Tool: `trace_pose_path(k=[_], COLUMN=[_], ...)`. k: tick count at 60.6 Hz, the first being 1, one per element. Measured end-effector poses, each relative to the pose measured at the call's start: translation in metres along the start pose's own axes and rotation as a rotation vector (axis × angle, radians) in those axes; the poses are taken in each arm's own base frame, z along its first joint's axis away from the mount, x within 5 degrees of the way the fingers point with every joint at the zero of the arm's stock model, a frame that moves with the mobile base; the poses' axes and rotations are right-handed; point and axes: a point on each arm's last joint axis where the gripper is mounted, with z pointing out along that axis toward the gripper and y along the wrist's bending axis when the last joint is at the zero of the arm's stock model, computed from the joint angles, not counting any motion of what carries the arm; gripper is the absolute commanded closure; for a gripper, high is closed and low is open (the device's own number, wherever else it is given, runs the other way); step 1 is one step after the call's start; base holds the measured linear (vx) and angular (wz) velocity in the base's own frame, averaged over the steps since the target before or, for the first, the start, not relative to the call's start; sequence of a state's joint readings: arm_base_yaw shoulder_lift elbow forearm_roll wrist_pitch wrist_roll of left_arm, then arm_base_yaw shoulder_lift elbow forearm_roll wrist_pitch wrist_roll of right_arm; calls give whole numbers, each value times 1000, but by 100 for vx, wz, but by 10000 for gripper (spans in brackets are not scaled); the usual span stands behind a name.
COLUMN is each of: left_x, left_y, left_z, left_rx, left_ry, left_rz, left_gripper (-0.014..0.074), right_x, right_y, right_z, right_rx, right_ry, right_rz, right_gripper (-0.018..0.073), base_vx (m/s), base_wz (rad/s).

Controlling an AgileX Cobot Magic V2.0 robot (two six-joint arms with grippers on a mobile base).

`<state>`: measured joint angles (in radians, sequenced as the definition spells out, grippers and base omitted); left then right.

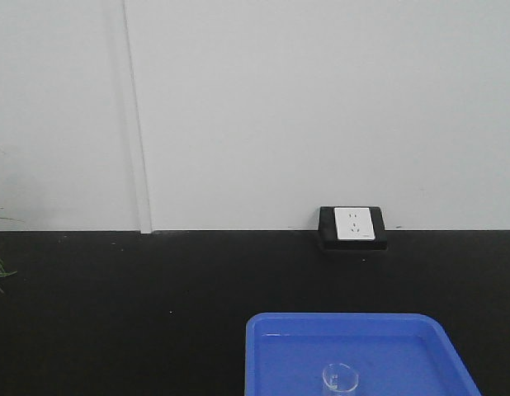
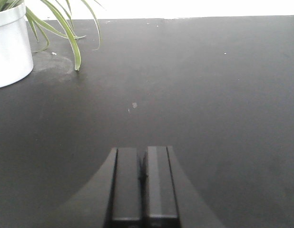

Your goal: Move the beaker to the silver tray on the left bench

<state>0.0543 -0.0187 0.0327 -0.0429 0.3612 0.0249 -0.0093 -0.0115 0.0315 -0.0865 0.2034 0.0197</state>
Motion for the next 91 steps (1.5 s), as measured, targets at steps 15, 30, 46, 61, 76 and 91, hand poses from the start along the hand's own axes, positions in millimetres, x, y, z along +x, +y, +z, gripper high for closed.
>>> trace_pose_path(k=[15, 30, 46, 61, 76, 91], left_x=[0, 0, 0, 0, 0, 0], left_y=[0, 0, 0, 0, 0, 0], left_z=[0, 0, 0, 0, 0, 0], left_rx=[0, 0, 0, 0, 0, 0], left_ry=[0, 0, 0, 0, 0, 0], left_rz=[0, 0, 0, 0, 0, 0], left_gripper=[595, 595, 595, 595, 595, 595], right_x=[0, 0, 0, 0, -12, -28], right_y=[0, 0, 0, 0, 1, 0], right_z=[0, 0, 0, 0, -1, -4], right_rx=[0, 0, 0, -1, -10, -13], right_ry=[0, 0, 0, -4, -131, -309], right_rz=[0, 0, 0, 5, 71, 75], right_gripper=[571, 571, 571, 571, 571, 571], base_vx=[0, 0, 0, 0, 0, 0], base_wz=[0, 0, 0, 0, 0, 0])
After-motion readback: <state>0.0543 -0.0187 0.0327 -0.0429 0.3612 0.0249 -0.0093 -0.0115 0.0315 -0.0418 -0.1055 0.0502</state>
